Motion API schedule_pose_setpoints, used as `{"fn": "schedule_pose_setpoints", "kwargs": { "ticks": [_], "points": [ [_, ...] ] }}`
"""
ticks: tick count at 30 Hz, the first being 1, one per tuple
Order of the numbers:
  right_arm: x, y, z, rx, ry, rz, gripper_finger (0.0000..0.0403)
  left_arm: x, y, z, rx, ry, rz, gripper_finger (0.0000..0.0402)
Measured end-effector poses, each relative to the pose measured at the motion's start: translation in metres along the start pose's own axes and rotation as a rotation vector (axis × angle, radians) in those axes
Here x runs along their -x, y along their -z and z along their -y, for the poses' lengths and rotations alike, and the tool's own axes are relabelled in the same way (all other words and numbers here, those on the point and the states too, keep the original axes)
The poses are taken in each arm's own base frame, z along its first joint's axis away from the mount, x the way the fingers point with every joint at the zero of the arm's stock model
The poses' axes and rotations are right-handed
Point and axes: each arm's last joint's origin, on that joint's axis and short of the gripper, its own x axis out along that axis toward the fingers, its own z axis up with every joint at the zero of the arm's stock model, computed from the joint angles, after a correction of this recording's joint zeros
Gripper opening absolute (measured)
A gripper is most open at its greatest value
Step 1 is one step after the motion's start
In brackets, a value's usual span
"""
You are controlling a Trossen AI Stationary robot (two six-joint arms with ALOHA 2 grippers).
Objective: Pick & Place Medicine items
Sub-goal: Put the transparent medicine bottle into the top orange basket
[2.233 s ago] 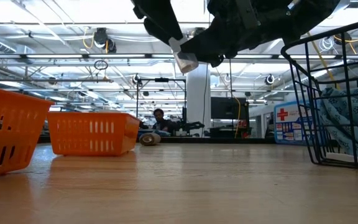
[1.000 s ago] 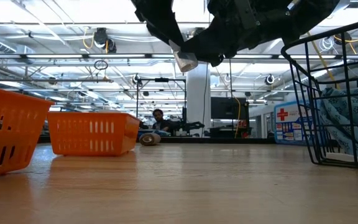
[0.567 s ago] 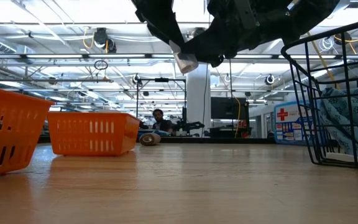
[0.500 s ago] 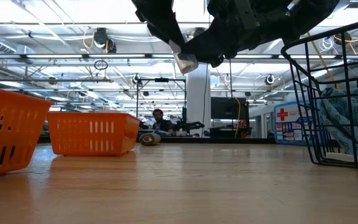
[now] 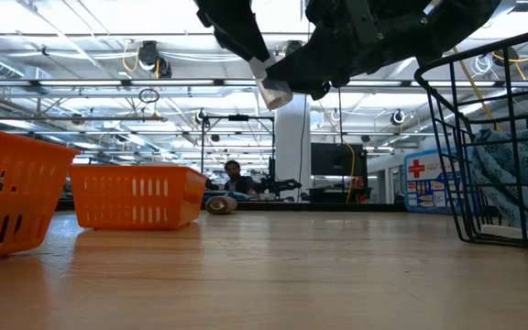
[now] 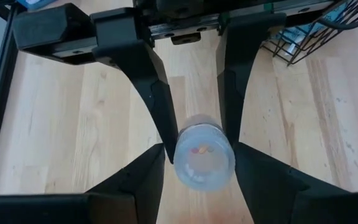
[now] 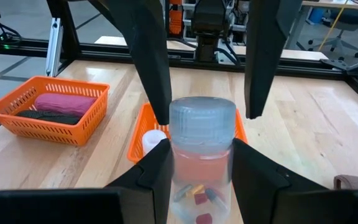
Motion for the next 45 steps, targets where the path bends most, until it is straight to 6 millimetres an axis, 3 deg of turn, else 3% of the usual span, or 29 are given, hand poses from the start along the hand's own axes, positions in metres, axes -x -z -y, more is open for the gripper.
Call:
{"fn": "schedule_pose_setpoints", "kwargs": {
  "ticks": [19, 27, 34, 36, 42, 45],
  "points": [
    [0.000, 0.000, 0.000, -0.002, 0.000, 0.003, 0.0122, 0.000, -0.001, 0.000, 0.027, 0.004, 0.009, 0.0195],
    [0.000, 0.000, 0.000, -0.002, -0.001, -0.002, 0.0122, -0.007, -0.001, 0.002, 0.028, 0.018, 0.000, 0.0139],
    [0.000, 0.001, 0.000, -0.002, 0.000, -0.003, 0.0122, -0.007, 0.000, 0.001, 0.027, 0.010, -0.005, 0.0136],
    [0.000, 0.000, 0.000, -0.001, 0.002, -0.002, 0.0140, -0.003, 0.001, 0.002, 0.022, -0.002, -0.015, 0.0136],
    [0.008, -0.006, 0.000, -0.005, 0.000, -0.004, 0.0248, 0.026, 0.011, 0.005, 0.052, -0.073, -0.074, 0.0136],
    [0.017, -0.012, -0.001, -0.007, 0.001, -0.012, 0.0278, 0.037, 0.017, 0.009, 0.083, -0.089, -0.119, 0.0136]
  ]
}}
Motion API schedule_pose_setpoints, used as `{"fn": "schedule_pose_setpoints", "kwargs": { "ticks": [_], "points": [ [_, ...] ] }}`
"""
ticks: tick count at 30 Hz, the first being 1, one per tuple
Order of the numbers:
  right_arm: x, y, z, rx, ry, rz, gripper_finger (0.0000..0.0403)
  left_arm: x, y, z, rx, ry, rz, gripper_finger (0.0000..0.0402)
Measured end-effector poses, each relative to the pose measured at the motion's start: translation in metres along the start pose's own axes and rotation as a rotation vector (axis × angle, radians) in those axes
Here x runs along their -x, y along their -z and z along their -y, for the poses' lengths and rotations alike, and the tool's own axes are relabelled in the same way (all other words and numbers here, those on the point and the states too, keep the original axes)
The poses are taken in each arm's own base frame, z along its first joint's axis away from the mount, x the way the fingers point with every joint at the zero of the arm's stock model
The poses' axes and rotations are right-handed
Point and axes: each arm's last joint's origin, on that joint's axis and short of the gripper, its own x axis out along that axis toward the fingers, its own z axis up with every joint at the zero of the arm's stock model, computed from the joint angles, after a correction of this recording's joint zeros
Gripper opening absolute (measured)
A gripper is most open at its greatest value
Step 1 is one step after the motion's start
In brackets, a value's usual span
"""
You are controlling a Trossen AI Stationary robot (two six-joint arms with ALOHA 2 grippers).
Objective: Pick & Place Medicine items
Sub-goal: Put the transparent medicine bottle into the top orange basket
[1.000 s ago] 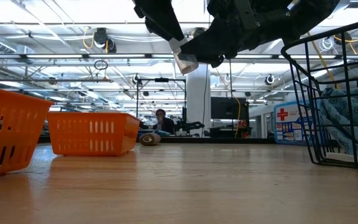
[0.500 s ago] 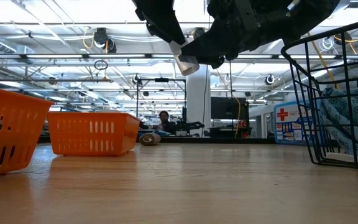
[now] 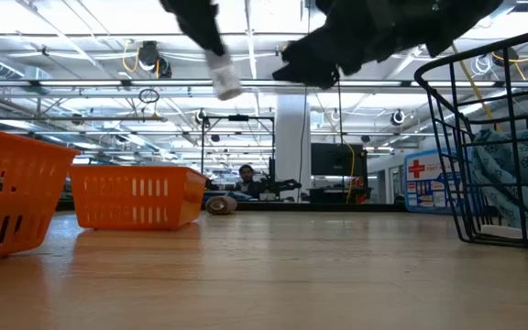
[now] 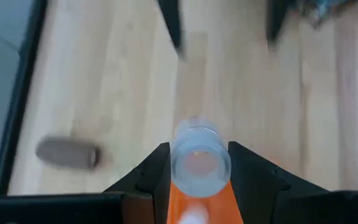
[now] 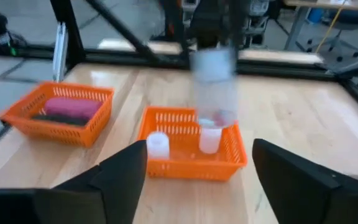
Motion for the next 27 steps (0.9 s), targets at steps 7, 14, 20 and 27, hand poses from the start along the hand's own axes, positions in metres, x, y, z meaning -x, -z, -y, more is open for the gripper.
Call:
{"fn": "schedule_pose_setpoints", "kwargs": {
  "ticks": [7, 14, 20, 27],
  "points": [
    [0.018, -0.013, 0.000, -0.004, 0.007, 0.018, 0.0284, 0.005, 0.015, 0.011, 0.032, 0.007, -0.133, 0.0136],
    [0.020, -0.014, 0.000, -0.005, 0.007, 0.011, 0.0265, -0.019, 0.033, 0.014, 0.068, -0.010, -0.205, 0.0136],
    [0.020, -0.013, 0.000, -0.015, 0.007, 0.004, 0.0257, -0.049, 0.049, 0.014, 0.106, 0.072, -0.216, 0.0136],
    [0.020, -0.014, 0.000, -0.029, 0.006, 0.008, 0.0256, -0.070, 0.064, 0.005, 0.146, 0.084, -0.228, 0.0136]
  ]
}}
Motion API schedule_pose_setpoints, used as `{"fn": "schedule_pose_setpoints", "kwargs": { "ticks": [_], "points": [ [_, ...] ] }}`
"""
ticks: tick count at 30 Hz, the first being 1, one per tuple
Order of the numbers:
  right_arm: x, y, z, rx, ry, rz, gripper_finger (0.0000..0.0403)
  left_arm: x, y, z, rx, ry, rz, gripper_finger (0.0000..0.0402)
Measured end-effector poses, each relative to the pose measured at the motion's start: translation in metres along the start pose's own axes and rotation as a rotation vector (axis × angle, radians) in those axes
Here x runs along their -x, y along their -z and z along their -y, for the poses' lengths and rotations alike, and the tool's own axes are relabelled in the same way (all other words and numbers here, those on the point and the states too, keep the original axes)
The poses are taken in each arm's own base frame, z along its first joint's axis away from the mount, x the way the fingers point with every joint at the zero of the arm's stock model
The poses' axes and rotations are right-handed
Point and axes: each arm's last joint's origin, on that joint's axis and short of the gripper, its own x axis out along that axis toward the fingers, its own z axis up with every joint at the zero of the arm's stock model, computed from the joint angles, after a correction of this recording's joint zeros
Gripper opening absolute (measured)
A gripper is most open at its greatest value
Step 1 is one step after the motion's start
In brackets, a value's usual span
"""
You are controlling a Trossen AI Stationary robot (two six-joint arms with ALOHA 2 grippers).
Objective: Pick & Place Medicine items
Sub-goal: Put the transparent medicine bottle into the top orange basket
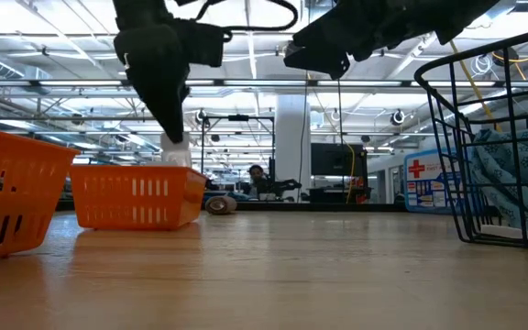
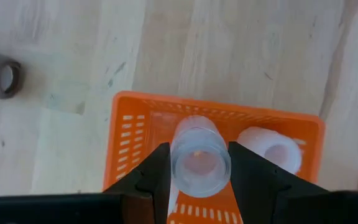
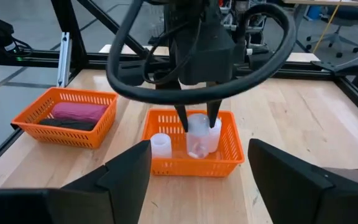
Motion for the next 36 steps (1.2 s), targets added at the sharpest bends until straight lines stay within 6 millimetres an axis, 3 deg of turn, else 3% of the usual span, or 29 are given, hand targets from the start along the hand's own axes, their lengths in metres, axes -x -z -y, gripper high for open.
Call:
{"fn": "schedule_pose_setpoints", "kwargs": {
  "ticks": [15, 36],
  "points": [
    [0.000, 0.000, 0.000, -0.003, 0.000, 0.000, 0.0256, -0.024, 0.011, -0.012, 0.041, 0.041, 0.003, 0.0136],
    [0.000, 0.000, 0.000, 0.000, 0.001, 0.000, 0.0256, -0.036, 0.019, -0.016, 0.101, 0.071, 0.000, 0.0136]
  ]
}}
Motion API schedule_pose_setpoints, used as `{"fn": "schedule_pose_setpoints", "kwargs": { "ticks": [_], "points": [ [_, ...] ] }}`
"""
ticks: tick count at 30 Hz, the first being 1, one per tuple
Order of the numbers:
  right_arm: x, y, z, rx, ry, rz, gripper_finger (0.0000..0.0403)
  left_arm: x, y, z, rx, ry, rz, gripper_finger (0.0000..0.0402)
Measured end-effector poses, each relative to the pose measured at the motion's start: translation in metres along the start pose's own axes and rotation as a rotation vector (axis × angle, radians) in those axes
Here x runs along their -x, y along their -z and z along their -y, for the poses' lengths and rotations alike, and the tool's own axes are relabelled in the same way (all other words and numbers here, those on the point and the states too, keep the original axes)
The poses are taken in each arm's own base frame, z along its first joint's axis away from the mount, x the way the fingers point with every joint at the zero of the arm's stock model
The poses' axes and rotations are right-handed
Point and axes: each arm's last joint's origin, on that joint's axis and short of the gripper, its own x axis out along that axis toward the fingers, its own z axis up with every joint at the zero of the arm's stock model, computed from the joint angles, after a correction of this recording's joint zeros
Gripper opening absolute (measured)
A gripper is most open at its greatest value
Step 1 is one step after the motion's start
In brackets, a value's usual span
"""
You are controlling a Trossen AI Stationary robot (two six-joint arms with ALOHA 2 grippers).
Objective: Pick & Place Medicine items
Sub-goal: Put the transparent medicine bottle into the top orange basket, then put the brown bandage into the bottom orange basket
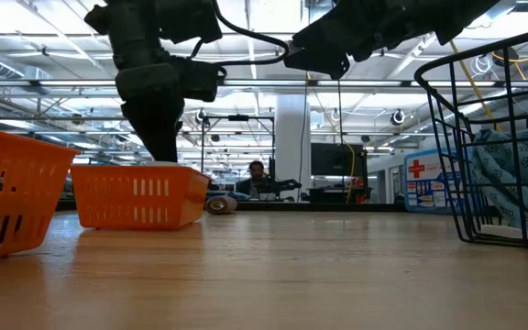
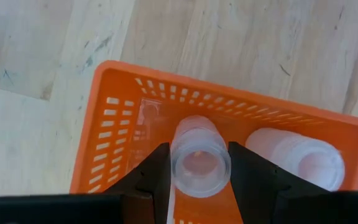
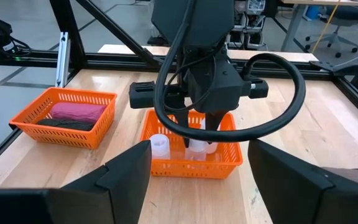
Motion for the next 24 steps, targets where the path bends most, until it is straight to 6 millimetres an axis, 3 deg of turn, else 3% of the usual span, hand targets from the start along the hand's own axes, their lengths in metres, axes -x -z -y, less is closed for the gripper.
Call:
{"fn": "schedule_pose_setpoints", "kwargs": {
  "ticks": [2, 8, 12, 16, 24],
  "points": [
    [0.000, 0.000, 0.000, 0.000, 0.000, 0.000, 0.0256, 0.000, 0.000, 0.000, 0.005, 0.000, 0.000, 0.0146],
    [0.000, 0.000, 0.000, 0.001, 0.000, 0.000, 0.0256, 0.000, 0.000, 0.000, 0.012, -0.001, 0.001, 0.0235],
    [0.000, 0.000, 0.000, 0.001, 0.000, 0.000, 0.0256, 0.000, -0.001, 0.000, 0.012, 0.002, 0.012, 0.0271],
    [0.000, 0.000, 0.000, 0.001, 0.000, 0.000, 0.0256, 0.005, -0.006, 0.002, 0.008, 0.004, 0.017, 0.0288],
    [0.000, 0.000, 0.000, 0.009, 0.000, 0.000, 0.0256, 0.040, -0.033, 0.003, -0.066, -0.043, 0.048, 0.0291]
  ]
}}
